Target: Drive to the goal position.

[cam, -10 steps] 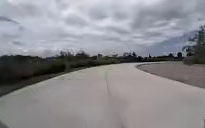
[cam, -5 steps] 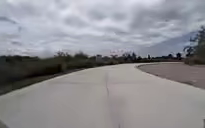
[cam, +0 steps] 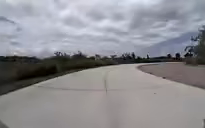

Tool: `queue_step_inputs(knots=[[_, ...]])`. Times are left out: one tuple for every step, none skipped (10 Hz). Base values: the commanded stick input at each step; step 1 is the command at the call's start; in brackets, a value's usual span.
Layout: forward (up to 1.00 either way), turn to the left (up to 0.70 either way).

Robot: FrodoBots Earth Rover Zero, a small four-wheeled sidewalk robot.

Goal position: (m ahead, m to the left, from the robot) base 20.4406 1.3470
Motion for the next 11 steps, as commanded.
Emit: queue_step_inputs(knots=[[0.85, 0.09], [0.85, 0.33], [0.85, 0.34], [0.85, 0.34], [0.85, 0.0], [0.85, 0.0], [0.85, 0.0], [0.85, 0.0], [0.85, 0.0], [0.85, 0.0], [0.85, 0.0]])
